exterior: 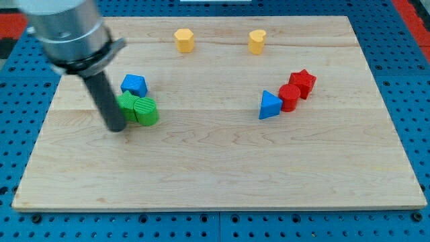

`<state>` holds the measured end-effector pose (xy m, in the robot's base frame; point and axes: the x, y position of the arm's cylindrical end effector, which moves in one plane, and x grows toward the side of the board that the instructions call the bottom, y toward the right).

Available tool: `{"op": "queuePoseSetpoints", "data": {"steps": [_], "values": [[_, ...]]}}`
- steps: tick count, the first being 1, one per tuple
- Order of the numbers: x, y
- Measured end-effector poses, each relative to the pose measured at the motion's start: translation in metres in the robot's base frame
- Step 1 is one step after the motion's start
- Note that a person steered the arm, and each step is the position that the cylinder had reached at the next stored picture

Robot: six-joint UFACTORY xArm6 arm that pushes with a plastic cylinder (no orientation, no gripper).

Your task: Separate green star and blue cube

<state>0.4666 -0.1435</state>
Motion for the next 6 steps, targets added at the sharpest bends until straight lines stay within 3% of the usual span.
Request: {"op": "queuePoseSetpoints", "data": {"steps": [2,4,5,6], "values": [[-0.059,0.054],[0.019,0.004],[-0.037,-0.074],[-0.065,-0.047]]}}
